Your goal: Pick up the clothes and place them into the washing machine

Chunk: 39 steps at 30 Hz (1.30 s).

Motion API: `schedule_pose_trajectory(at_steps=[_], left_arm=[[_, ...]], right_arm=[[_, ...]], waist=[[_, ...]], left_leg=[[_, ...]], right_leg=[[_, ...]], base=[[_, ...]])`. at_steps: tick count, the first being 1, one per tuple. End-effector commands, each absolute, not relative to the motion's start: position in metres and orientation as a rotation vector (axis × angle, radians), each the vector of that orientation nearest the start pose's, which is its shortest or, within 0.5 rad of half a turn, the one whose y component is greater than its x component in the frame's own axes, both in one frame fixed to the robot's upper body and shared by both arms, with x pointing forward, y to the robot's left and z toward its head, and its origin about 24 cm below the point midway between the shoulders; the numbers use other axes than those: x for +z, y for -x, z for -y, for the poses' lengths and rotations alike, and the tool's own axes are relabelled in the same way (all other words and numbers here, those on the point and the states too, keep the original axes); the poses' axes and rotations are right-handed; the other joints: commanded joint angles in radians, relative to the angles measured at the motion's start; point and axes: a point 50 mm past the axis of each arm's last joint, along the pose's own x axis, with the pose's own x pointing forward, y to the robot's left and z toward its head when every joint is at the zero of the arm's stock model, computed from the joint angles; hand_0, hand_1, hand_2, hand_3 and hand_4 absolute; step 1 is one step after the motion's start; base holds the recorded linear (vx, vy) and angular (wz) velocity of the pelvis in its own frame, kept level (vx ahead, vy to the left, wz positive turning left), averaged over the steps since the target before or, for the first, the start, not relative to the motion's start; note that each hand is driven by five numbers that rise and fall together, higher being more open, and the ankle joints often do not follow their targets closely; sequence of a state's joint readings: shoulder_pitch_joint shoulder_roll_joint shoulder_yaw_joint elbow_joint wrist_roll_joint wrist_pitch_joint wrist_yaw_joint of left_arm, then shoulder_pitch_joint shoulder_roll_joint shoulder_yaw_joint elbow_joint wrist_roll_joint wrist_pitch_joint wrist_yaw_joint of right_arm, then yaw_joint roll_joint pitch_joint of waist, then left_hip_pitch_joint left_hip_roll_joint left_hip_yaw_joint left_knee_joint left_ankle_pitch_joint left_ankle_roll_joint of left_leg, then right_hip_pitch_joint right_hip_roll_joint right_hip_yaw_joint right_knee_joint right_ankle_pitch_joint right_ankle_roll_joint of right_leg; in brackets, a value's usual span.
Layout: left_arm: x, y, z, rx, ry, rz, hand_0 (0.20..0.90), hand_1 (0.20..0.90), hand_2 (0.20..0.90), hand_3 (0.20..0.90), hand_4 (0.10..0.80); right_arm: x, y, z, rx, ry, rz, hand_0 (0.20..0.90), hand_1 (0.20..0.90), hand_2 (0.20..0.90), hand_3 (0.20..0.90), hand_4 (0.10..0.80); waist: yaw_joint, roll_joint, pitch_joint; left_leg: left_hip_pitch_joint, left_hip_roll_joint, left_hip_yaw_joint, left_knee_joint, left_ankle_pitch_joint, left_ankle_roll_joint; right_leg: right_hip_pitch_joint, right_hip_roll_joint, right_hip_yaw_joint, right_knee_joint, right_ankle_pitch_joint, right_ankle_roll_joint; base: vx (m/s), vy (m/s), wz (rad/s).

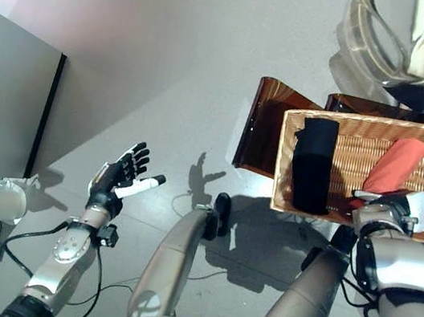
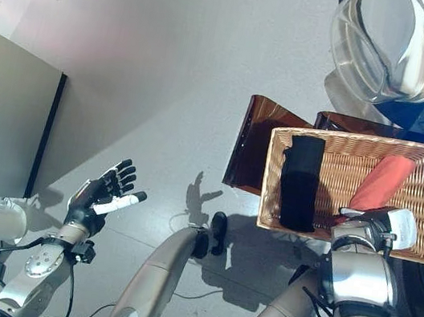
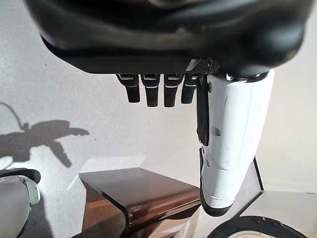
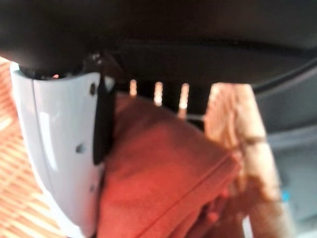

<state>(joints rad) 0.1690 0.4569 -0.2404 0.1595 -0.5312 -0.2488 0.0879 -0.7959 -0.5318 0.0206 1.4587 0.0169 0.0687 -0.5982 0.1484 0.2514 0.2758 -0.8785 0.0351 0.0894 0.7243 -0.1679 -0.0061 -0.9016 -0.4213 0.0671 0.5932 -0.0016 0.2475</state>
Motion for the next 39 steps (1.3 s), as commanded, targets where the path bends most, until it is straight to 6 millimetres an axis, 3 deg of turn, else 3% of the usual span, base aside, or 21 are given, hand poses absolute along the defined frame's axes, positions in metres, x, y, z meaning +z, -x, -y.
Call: schedule_pose_trajectory(at_steps=[1, 3, 6, 16, 18, 21, 29, 33, 39], left_arm=[[0.027, -0.213, -0.252, 0.178, 0.035, 0.03, 0.9, 0.9, 0.9, 0.9, 0.8], [0.026, -0.211, -0.254, 0.192, 0.032, 0.023, 0.9, 0.9, 0.9, 0.9, 0.8], [0.017, -0.206, -0.255, 0.21, 0.057, -0.008, 0.9, 0.9, 0.9, 0.9, 0.8], [0.005, -0.202, -0.247, 0.19, 0.1, -0.037, 0.9, 0.9, 0.9, 0.9, 0.8], [0.005, -0.202, -0.247, 0.19, 0.099, -0.037, 0.9, 0.9, 0.9, 0.9, 0.8], [0.002, -0.204, -0.239, 0.175, 0.112, -0.036, 0.9, 0.9, 0.9, 0.9, 0.8], [0.0, -0.206, -0.227, 0.144, 0.132, -0.038, 0.9, 0.9, 0.9, 0.9, 0.8], [-0.001, -0.204, -0.221, 0.116, 0.149, -0.053, 0.9, 0.9, 0.9, 0.9, 0.8], [-0.001, -0.202, -0.22, 0.104, 0.162, -0.063, 0.9, 0.9, 0.9, 0.9, 0.8]], right_arm=[[0.043, -0.309, 0.342, -0.994, 0.428, -0.341, 0.2, 0.2, 0.2, 0.2, 0.3], [0.039, -0.307, 0.339, -1.0, 0.37, -0.321, 0.2, 0.2, 0.2, 0.2, 0.3], [0.03, -0.301, 0.332, -1.012, 0.121, -0.234, 0.2, 0.2, 0.2, 0.2, 0.3], [0.029, -0.293, 0.327, -1.002, -0.204, -0.054, 0.2, 0.2, 0.2, 0.2, 0.3], [0.029, -0.293, 0.327, -1.003, -0.204, -0.055, 0.2, 0.2, 0.2, 0.2, 0.3], [0.032, -0.291, 0.325, -1.045, -0.395, 0.053, 0.2, 0.2, 0.2, 0.2, 0.3], [0.034, -0.295, 0.314, -1.039, -0.614, 0.143, 0.2, 0.2, 0.2, 0.2, 0.3], [0.035, -0.298, 0.322, -1.203, -0.984, 0.228, 0.2, 0.2, 0.2, 0.2, 0.3], [0.045, -0.298, 0.341, -1.303, -1.192, 0.303, 0.2, 0.2, 0.2, 0.2, 0.3]], waist=[[-0.043, -0.041, 0.018], [-0.052, -0.048, 0.023], [-0.072, -0.067, 0.031], [-0.088, -0.085, 0.025], [-0.089, -0.085, 0.026], [-0.088, -0.08, 0.019], [-0.086, -0.074, 0.023], [-0.07, -0.048, 0.024], [-0.057, -0.023, 0.037]], left_leg=[[0.067, 0.083, -0.04, -0.162, 0.084, -0.107], [0.077, 0.088, -0.038, -0.164, 0.086, -0.11], [0.104, 0.105, -0.041, -0.187, 0.093, -0.12], [0.249, 0.115, -0.041, -0.359, 0.153, -0.146], [0.253, 0.114, -0.042, -0.362, 0.155, -0.146], [0.304, 0.117, -0.046, -0.422, 0.177, -0.158], [0.32, 0.122, -0.051, -0.431, 0.185, -0.163], [0.305, 0.119, -0.054, -0.398, 0.161, -0.162], [0.273, 0.117, -0.055, -0.302, 0.117, -0.153]], right_leg=[[0.004, 0.01, 0.027, -0.048, 0.07, -0.038], [0.013, 0.013, 0.024, -0.052, 0.072, -0.039], [0.051, 0.023, 0.006, -0.087, 0.074, -0.038], [0.197, 0.032, -0.04, -0.231, 0.101, -0.028], [0.201, 0.031, -0.041, -0.233, 0.102, -0.028], [0.251, 0.031, -0.06, -0.266, 0.104, -0.024], [0.27, 0.028, -0.071, -0.269, 0.103, -0.024], [0.26, 0.024, -0.071, -0.234, 0.072, -0.022], [0.221, 0.028, -0.045, -0.151, 0.031, -0.033]], base=[[0.009, -0.039, -0.1], [0.004, -0.035, -0.11], [0.019, -0.055, -0.22], [0.065, -0.043, -0.1], [0.037, -0.015, -0.01], [0.08, -0.03, -0.01], [0.024, -0.011, 0.01], [0.0, 0.0, 0.0], [-0.013, 0.026, 0.03]])
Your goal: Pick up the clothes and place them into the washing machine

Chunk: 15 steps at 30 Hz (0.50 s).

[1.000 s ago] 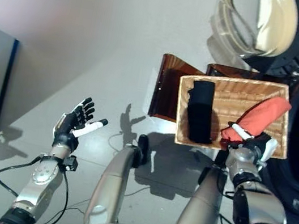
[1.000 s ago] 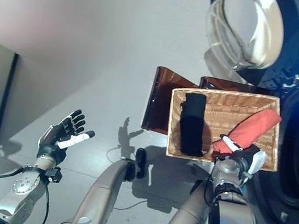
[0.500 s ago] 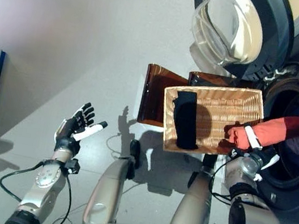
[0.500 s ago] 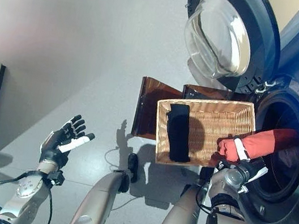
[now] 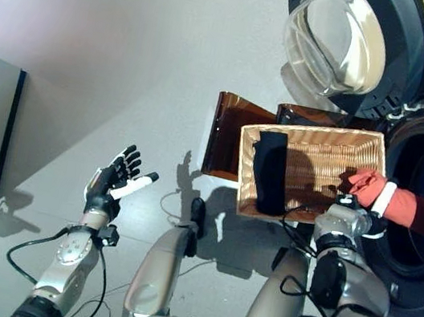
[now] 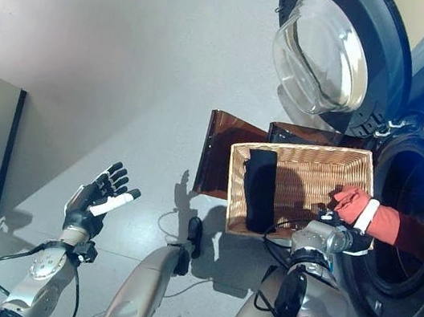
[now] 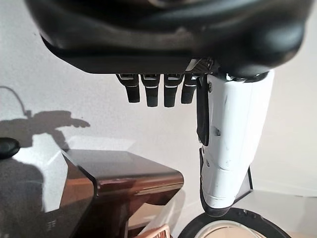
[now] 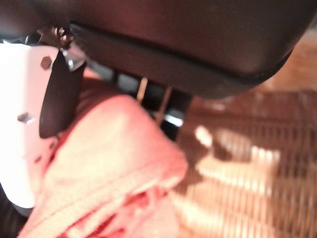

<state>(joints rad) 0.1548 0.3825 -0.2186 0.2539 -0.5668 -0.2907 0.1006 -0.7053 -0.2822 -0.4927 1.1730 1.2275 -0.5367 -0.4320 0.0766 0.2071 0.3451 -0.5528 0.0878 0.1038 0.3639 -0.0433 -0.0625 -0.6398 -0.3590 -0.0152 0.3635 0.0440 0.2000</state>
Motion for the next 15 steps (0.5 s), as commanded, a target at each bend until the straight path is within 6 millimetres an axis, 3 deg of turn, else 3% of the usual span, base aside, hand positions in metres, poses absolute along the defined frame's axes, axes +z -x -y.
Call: schedule_pose_trajectory(at_steps=[1, 5, 15], left_arm=[[-0.001, -0.203, -0.22, 0.103, 0.162, -0.062, 0.9, 0.9, 0.9, 0.9, 0.8], [0.002, -0.199, -0.223, 0.105, 0.16, -0.058, 0.9, 0.9, 0.9, 0.9, 0.8], [0.004, -0.193, -0.237, 0.156, 0.149, -0.05, 0.9, 0.9, 0.9, 0.9, 0.8]], right_arm=[[0.046, -0.298, 0.341, -1.302, -1.192, 0.305, 0.2, 0.2, 0.2, 0.2, 0.3], [0.066, -0.293, 0.366, -1.322, -1.147, 0.367, 0.2, 0.2, 0.2, 0.2, 0.3], [0.087, -0.284, 0.388, -1.365, -1.15, 0.468, 0.2, 0.2, 0.2, 0.2, 0.3]], waist=[[0.015, 0.022, -0.031], [0.006, 0.02, -0.009], [-0.003, 0.001, -0.027]], left_leg=[[-0.058, 0.063, -0.07, 0.06, -0.001, -0.096], [-0.118, 0.076, -0.075, 0.192, -0.061, -0.087], [-0.184, 0.087, -0.057, 0.293, -0.112, -0.082]], right_leg=[[-0.046, -0.034, 0.04, 0.078, -0.007, 0.013], [-0.105, -0.032, 0.066, 0.196, -0.064, 0.004], [-0.2, -0.025, 0.117, 0.294, -0.099, -0.01]], base=[[0.0, 0.0, 0.0], [-0.022, 0.004, 0.01], [-0.008, 0.012, -0.03]])
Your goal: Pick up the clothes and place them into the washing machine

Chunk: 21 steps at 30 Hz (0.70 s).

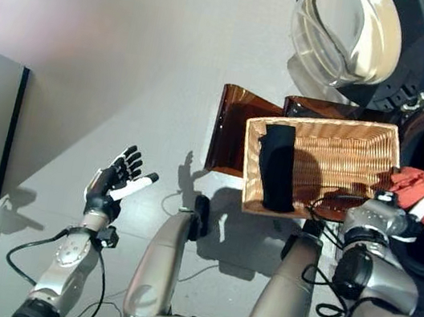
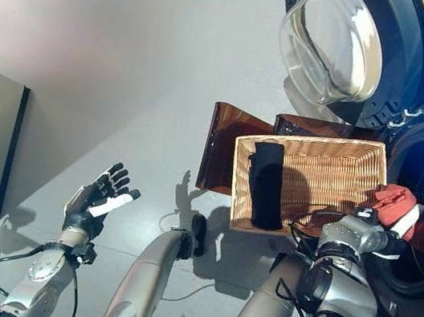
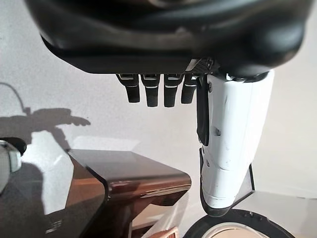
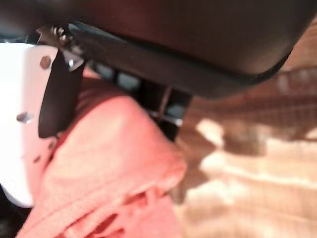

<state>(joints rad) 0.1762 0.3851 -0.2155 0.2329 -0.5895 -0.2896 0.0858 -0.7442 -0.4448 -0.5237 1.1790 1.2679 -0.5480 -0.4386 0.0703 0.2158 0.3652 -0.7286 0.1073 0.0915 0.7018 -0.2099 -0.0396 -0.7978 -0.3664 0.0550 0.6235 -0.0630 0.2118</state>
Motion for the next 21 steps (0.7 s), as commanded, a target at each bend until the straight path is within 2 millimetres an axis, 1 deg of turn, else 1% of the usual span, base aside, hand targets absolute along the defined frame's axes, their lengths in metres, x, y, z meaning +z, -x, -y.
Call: schedule_pose_trajectory(at_steps=[1, 2, 3, 4, 5, 11, 12, 16, 21], left_arm=[[0.004, -0.192, -0.239, 0.164, 0.151, -0.049, 0.9, 0.9, 0.9, 0.9, 0.8], [0.004, -0.192, -0.24, 0.17, 0.15, -0.048, 0.9, 0.9, 0.9, 0.9, 0.8], [0.004, -0.192, -0.24, 0.17, 0.15, -0.048, 0.9, 0.9, 0.9, 0.9, 0.8], [0.005, -0.191, -0.242, 0.177, 0.15, -0.044, 0.9, 0.9, 0.9, 0.9, 0.8], [0.006, -0.191, -0.243, 0.179, 0.151, -0.042, 0.9, 0.9, 0.9, 0.9, 0.8], [0.008, -0.189, -0.241, 0.162, 0.157, -0.041, 0.9, 0.9, 0.9, 0.9, 0.8], [0.008, -0.189, -0.241, 0.157, 0.16, -0.041, 0.9, 0.9, 0.9, 0.9, 0.8], [0.008, -0.188, -0.238, 0.153, 0.177, -0.042, 0.9, 0.9, 0.9, 0.9, 0.8], [0.008, -0.187, -0.237, 0.151, 0.201, -0.048, 0.9, 0.9, 0.9, 0.9, 0.8]], right_arm=[[0.089, -0.282, 0.392, -1.376, -1.148, 0.476, 0.2, 0.2, 0.2, 0.2, 0.3], [0.092, -0.28, 0.396, -1.388, -1.146, 0.493, 0.2, 0.2, 0.2, 0.2, 0.3], [0.092, -0.28, 0.396, -1.388, -1.146, 0.493, 0.2, 0.2, 0.2, 0.2, 0.3], [0.103, -0.273, 0.408, -1.421, -1.151, 0.542, 0.2, 0.2, 0.2, 0.2, 0.3], [0.11, -0.269, 0.414, -1.439, -1.159, 0.575, 0.2, 0.2, 0.2, 0.2, 0.3], [0.14, -0.245, 0.445, -1.552, -1.192, 0.687, 0.2, 0.2, 0.2, 0.2, 0.3], [0.148, -0.241, 0.45, -1.567, -1.188, 0.707, 0.2, 0.2, 0.2, 0.2, 0.3], [0.164, -0.233, 0.459, -1.595, -1.181, 0.755, 0.2, 0.2, 0.2, 0.2, 0.3], [0.179, -0.223, 0.466, -1.623, -1.228, 0.849, 0.2, 0.2, 0.2, 0.2, 0.3]], waist=[[0.005, -0.008, -0.05], [0.005, -0.007, -0.054], [0.006, -0.007, -0.055], [0.008, -0.003, -0.063], [0.009, 0.0, -0.067], [0.007, 0.027, -0.077], [0.008, 0.034, -0.082], [0.005, 0.048, -0.089], [0.002, 0.051, -0.1]], left_leg=[[-0.011, 0.067, -0.043, -0.046, 0.054, -0.105], [-0.015, 0.066, -0.04, -0.046, 0.053, -0.104], [-0.015, 0.066, -0.04, -0.045, 0.053, -0.104], [-0.019, 0.063, -0.038, -0.047, 0.053, -0.103], [-0.022, 0.062, -0.037, -0.048, 0.053, -0.103], [-0.037, 0.048, -0.033, -0.05, 0.056, -0.099], [-0.041, 0.046, -0.033, -0.052, 0.057, -0.099], [-0.039, 0.044, -0.024, -0.07, 0.065, -0.099], [-0.029, 0.043, -0.022, -0.101, 0.076, -0.102]], right_leg=[[-0.048, -0.017, 0.049, 0.036, 0.007, -0.022], [-0.054, -0.017, 0.053, 0.037, 0.007, -0.022], [-0.056, -0.017, 0.054, 0.037, 0.007, -0.022], [-0.065, -0.017, 0.06, 0.04, 0.005, -0.022], [-0.07, -0.017, 0.063, 0.041, 0.004, -0.022], [-0.099, -0.02, 0.085, 0.052, -0.002, -0.022], [-0.108, -0.021, 0.087, 0.057, -0.003, -0.021], [-0.116, -0.021, 0.091, 0.053, 0.001, -0.019], [-0.108, -0.022, 0.084, 0.038, 0.005, -0.016]], base=[[-0.005, 0.023, -0.09], [-0.002, 0.013, -0.08], [-0.001, 0.023, -0.06], [0.0, 0.0, 0.0], [0.003, 0.026, -0.05], [0.0, 0.035, -0.03], [0.0, 0.0, 0.0], [0.02, 0.03, 0.01], [0.005, 0.005, -0.01]])
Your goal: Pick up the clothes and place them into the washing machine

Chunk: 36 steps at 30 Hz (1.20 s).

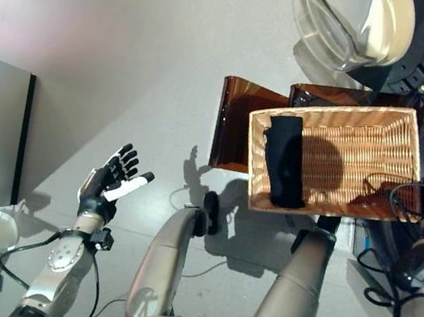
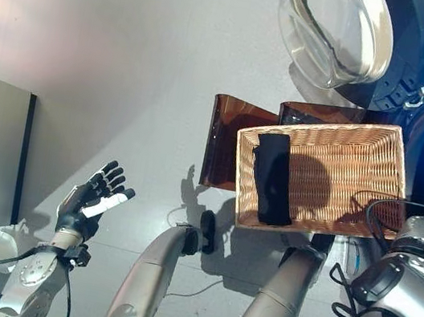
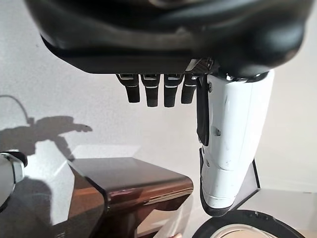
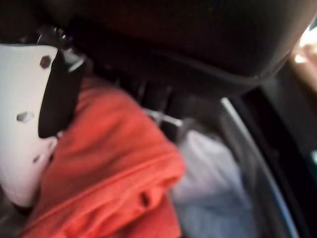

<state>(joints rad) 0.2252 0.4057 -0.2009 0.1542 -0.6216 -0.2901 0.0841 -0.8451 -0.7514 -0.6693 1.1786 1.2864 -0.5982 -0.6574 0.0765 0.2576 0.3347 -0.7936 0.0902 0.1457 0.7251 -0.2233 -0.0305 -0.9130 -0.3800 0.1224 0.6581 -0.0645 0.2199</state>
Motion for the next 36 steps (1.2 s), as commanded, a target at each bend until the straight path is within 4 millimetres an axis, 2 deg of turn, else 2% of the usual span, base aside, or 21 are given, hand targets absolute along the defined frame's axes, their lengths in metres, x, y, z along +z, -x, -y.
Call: schedule_pose_trajectory(at_steps=[1, 5, 6, 7, 16, 21, 23, 24, 25, 28, 32, 34, 36], left_arm=[[0.008, -0.187, -0.236, 0.148, 0.203, -0.046, 0.9, 0.9, 0.9, 0.9, 0.8], [0.008, -0.188, -0.236, 0.151, 0.205, -0.05, 0.9, 0.9, 0.9, 0.9, 0.8], [0.009, -0.189, -0.236, 0.155, 0.204, -0.047, 0.9, 0.9, 0.9, 0.9, 0.8], [0.009, -0.189, -0.236, 0.153, 0.203, -0.047, 0.9, 0.9, 0.9, 0.9, 0.8], [0.008, -0.189, -0.243, 0.197, 0.206, -0.047, 0.9, 0.9, 0.9, 0.9, 0.8], [0.006, -0.188, -0.239, 0.177, 0.221, -0.055, 0.9, 0.9, 0.9, 0.9, 0.8], [0.005, -0.188, -0.24, 0.178, 0.224, -0.056, 0.9, 0.9, 0.9, 0.9, 0.8], [0.004, -0.189, -0.241, 0.177, 0.224, -0.061, 0.9, 0.9, 0.9, 0.9, 0.8], [0.004, -0.189, -0.241, 0.177, 0.223, -0.061, 0.9, 0.9, 0.9, 0.9, 0.8], [0.002, -0.189, -0.243, 0.18, 0.225, -0.066, 0.9, 0.9, 0.9, 0.9, 0.8], [0.0, -0.187, -0.247, 0.189, 0.223, -0.075, 0.9, 0.9, 0.9, 0.9, 0.8], [-0.001, -0.186, -0.251, 0.206, 0.215, -0.074, 0.9, 0.9, 0.9, 0.9, 0.8], [-0.001, -0.186, -0.252, 0.215, 0.211, -0.072, 0.9, 0.9, 0.9, 0.9, 0.8]], right_arm=[[0.182, -0.221, 0.467, -1.625, -1.233, 0.867, 0.2, 0.2, 0.2, 0.2, 0.3], [0.175, -0.226, 0.462, -1.638, -1.233, 0.831, 0.2, 0.2, 0.2, 0.2, 0.3], [0.172, -0.227, 0.461, -1.639, -1.234, 0.821, 0.513, 0.513, 0.513, 0.513, 0.524], [0.171, -0.23, 0.459, -1.632, -1.238, 0.81, 0.9, 0.9, 0.9, 0.9, 0.8], [0.16, -0.249, 0.444, -1.568, -1.249, 0.754, 0.9, 0.9, 0.9, 0.9, 0.8], [0.156, -0.263, 0.432, -1.483, -1.243, 0.739, 0.9, 0.9, 0.9, 0.9, 0.8], [0.147, -0.269, 0.424, -1.444, -1.222, 0.71, 0.9, 0.9, 0.9, 0.9, 0.8], [0.134, -0.273, 0.415, -1.416, -1.216, 0.677, 0.9, 0.9, 0.9, 0.9, 0.8], [0.133, -0.273, 0.415, -1.416, -1.217, 0.677, 0.9, 0.9, 0.9, 0.9, 0.8], [0.103, -0.277, 0.4, -1.38, -1.216, 0.596, 0.9, 0.9, 0.9, 0.9, 0.8], [0.087, -0.276, 0.394, -1.389, -1.203, 0.529, 0.9, 0.9, 0.9, 0.9, 0.8], [0.072, -0.277, 0.386, -1.379, -1.135, 0.425, 0.9, 0.9, 0.9, 0.9, 0.8], [0.066, -0.277, 0.383, -1.372, -1.112, 0.39, 0.9, 0.9, 0.9, 0.9, 0.8]], waist=[[-0.007, 0.009, -0.07], [-0.01, 0.008, -0.071], [-0.011, 0.007, -0.072], [-0.013, 0.006, -0.072], [-0.012, -0.005, -0.071], [-0.014, -0.018, -0.062], [-0.014, -0.028, -0.055], [-0.019, -0.041, -0.046], [-0.019, -0.041, -0.045], [-0.022, -0.07, -0.042], [-0.018, -0.09, -0.041], [-0.008, -0.114, -0.049], [-0.007, -0.123, -0.049]], left_leg=[[0.035, 0.06, -0.077, -0.127, 0.091, -0.112], [0.031, 0.062, -0.079, -0.134, 0.096, -0.113], [0.029, 0.062, -0.08, -0.138, 0.099, -0.112], [0.028, 0.062, -0.079, -0.141, 0.1, -0.112], [0.025, 0.066, -0.075, -0.143, 0.104, -0.111], [0.029, 0.069, -0.074, -0.15, 0.11, -0.109], [0.036, 0.07, -0.075, -0.156, 0.114, -0.109], [0.043, 0.07, -0.077, -0.163, 0.119, -0.108], [0.044, 0.07, -0.077, -0.164, 0.119, -0.108], [0.066, 0.07, -0.081, -0.2, 0.131, -0.111], [0.092, 0.07, -0.089, -0.231, 0.144, -0.114], [0.126, 0.066, -0.095, -0.27, 0.157, -0.117], [0.141, 0.066, -0.098, -0.288, 0.165, -0.119]], right_leg=[[0.009, -0.008, 0.016, 0.0, 0.007, -0.025], [0.006, -0.007, 0.012, 0.0, 0.01, -0.026], [0.005, -0.006, 0.011, -0.002, 0.012, -0.026], [0.004, -0.006, 0.01, -0.003, 0.013, -0.027], [0.004, 0.003, 0.005, -0.009, 0.024, -0.032], [0.019, 0.008, -0.004, -0.029, 0.037, -0.032], [0.036, 0.008, -0.012, -0.047, 0.047, -0.029], [0.055, 0.011, -0.022, -0.066, 0.058, -0.026], [0.057, 0.011, -0.022, -0.068, 0.058, -0.026], [0.107, 0.008, -0.048, -0.132, 0.084, -0.017], [0.161, 0.007, -0.07, -0.187, 0.105, -0.012], [0.209, 0.005, -0.093, -0.239, 0.123, -0.008], [0.234, 0.003, -0.103, -0.262, 0.13, -0.007]], base=[[0.0, 0.0, 0.0], [0.0, 0.0, 0.0], [0.0, 0.0, 0.0], [0.0, 0.0, 0.0], [0.0, 0.0, 0.0], [0.0, 0.0, 0.0], [0.0, 0.0, 0.0], [0.0, 0.0, 0.0], [-0.011, -0.035, 0.0], [0.017, -0.038, -0.04], [0.031, -0.035, 0.07], [0.064, -0.045, 0.09], [0.047, -0.048, 0.06]])
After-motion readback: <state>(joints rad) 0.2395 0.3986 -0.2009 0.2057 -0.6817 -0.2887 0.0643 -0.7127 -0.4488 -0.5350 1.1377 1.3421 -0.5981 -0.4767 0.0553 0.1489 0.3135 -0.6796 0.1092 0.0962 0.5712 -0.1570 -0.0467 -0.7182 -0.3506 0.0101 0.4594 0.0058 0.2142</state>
